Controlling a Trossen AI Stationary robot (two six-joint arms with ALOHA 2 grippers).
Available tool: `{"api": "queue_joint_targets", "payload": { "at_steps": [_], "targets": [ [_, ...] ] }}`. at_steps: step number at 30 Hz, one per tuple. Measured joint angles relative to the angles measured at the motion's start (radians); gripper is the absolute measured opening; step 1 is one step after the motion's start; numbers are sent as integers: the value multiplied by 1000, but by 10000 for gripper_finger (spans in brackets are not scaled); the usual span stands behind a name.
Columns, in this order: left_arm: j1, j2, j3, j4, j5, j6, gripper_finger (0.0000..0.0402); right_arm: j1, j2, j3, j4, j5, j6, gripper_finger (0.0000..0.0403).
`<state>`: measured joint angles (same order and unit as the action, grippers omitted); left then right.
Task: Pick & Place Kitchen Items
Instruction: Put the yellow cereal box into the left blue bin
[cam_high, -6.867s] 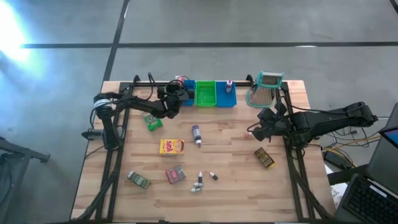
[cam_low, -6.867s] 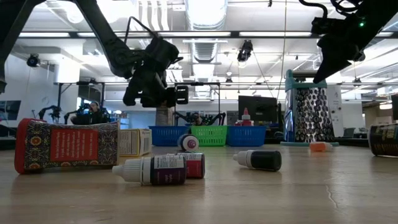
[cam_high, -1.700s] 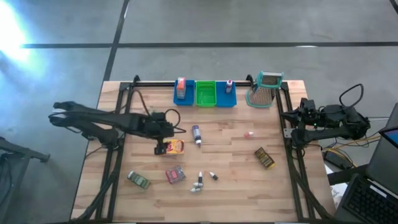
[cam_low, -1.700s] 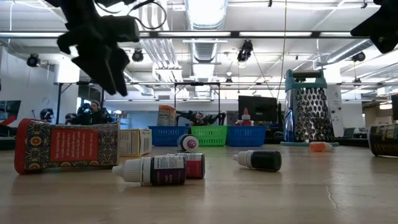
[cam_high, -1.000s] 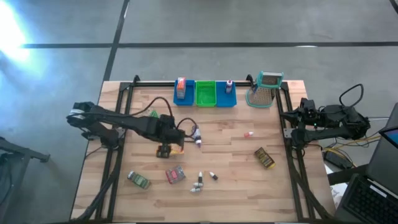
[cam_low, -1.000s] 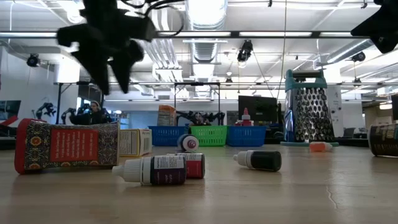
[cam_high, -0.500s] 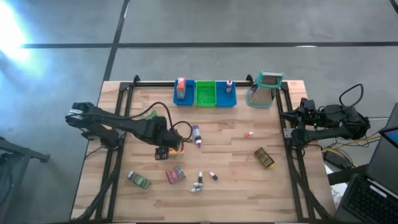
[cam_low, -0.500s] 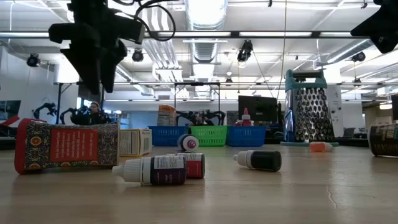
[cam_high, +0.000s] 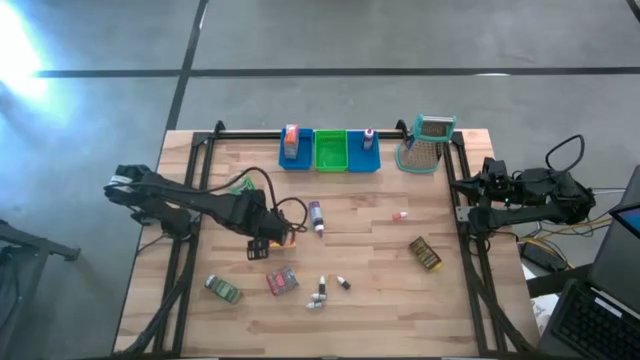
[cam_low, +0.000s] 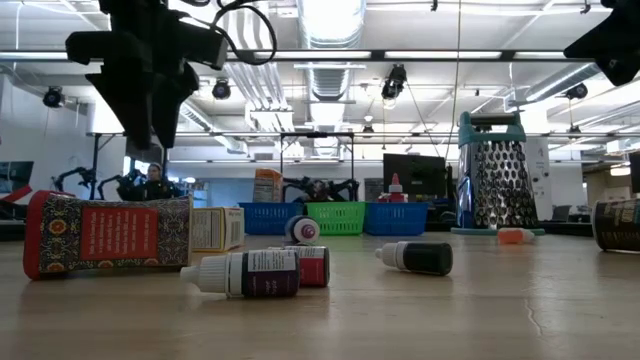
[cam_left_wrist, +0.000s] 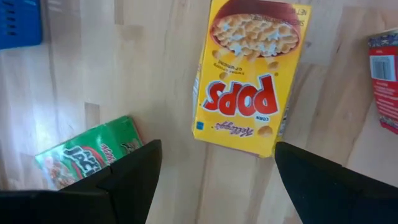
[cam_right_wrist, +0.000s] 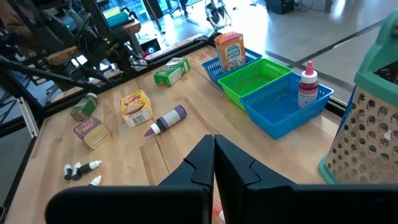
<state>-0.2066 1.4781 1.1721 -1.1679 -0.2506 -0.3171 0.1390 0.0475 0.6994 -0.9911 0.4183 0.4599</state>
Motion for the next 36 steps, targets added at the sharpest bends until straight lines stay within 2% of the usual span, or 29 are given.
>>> {"api": "queue_joint_targets", "payload": {
  "at_steps": [6, 24, 28, 33, 36],
  "targets": [
    [0, -19, 0, 0, 60, -9, 317, 0, 0, 0, 0, 0, 0, 8],
    [6, -32, -16, 34, 52, 95, 318, 0, 0, 0, 0, 0, 0, 8],
    [6, -32, -25, 41, 53, 130, 340, 0, 0, 0, 0, 0, 0, 8],
    [23, -35, -96, 106, 77, 145, 391, 0, 0, 0, 0, 0, 0, 8],
    [35, -40, -143, 155, 103, 173, 395, 0, 0, 0, 0, 0, 0, 8]
  ]
}}
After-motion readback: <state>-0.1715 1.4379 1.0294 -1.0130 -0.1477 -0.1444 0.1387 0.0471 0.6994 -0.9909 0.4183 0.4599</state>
